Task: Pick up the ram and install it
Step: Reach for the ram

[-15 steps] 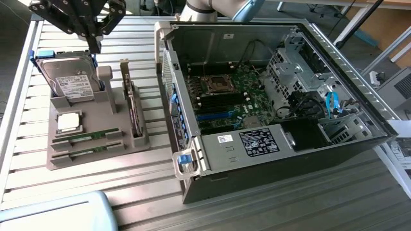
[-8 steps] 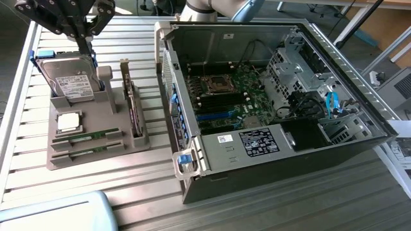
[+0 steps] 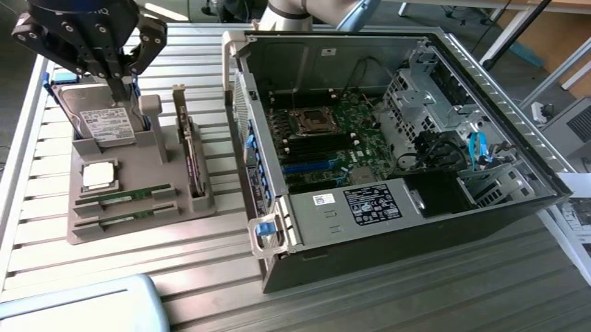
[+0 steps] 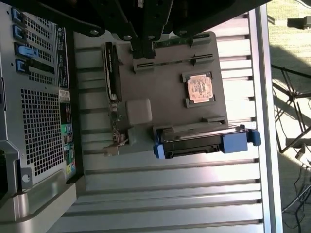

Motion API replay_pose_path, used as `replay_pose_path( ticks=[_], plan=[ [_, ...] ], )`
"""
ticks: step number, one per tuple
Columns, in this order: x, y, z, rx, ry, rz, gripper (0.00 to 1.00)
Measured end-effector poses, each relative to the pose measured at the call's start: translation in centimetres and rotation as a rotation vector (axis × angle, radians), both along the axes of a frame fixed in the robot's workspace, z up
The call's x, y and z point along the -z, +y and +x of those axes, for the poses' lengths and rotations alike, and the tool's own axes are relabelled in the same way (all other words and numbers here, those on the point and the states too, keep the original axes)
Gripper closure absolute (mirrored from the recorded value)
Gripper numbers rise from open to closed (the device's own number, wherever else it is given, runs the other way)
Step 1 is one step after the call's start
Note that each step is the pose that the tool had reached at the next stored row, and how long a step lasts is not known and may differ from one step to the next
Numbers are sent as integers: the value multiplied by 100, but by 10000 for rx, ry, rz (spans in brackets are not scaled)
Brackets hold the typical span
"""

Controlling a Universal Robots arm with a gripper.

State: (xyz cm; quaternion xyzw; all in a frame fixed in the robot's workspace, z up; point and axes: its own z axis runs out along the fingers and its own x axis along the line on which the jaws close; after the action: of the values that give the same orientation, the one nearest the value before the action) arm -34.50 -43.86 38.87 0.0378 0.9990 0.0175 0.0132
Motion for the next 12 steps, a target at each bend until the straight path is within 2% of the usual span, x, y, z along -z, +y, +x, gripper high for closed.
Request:
replay_pose_path(
  ticks=[9, 12],
  plan=[
    [2, -314, 0, -1, 1, -124, 89],
    [3, -414, 0, 0, -1, -182, 89]
  ],
)
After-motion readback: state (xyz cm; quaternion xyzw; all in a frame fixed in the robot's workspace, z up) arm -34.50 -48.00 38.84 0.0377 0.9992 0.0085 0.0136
